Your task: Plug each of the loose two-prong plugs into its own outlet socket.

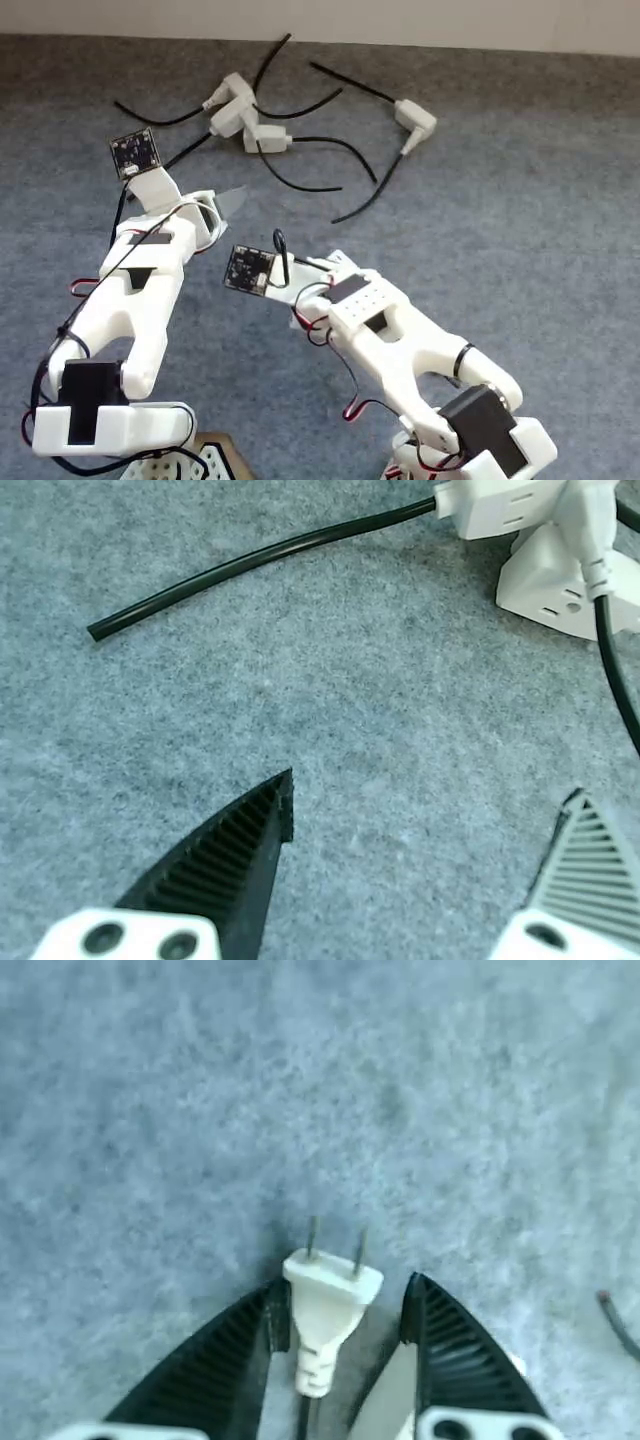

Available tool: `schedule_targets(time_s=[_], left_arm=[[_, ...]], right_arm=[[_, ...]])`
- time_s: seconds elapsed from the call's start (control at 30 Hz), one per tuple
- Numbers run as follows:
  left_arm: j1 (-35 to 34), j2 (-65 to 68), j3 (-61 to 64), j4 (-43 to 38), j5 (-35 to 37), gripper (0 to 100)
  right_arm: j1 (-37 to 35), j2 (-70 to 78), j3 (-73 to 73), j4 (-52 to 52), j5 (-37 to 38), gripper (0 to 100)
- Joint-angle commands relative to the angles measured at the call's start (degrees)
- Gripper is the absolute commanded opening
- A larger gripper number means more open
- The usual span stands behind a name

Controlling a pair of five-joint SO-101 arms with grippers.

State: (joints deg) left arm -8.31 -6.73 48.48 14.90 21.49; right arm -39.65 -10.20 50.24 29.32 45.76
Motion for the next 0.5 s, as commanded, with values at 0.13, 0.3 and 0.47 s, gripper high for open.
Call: schedule_targets(time_s=[0.13, 0.3, 0.47], left_arm=[[1.2, -0.2, -2.3, 0.1, 0.1, 40], [1.2, -0.2, -2.3, 0.1, 0.1, 40], [1.2, -0.2, -2.3, 0.1, 0.1, 40]], right_arm=[[1.1, -0.3, -3.7, -1.5, 0.1, 14.1], [1.4, -0.3, -2.7, -1.4, 0.1, 6.3], [2.4, -0.2, -0.1, -1.5, 0.1, 6.3]])
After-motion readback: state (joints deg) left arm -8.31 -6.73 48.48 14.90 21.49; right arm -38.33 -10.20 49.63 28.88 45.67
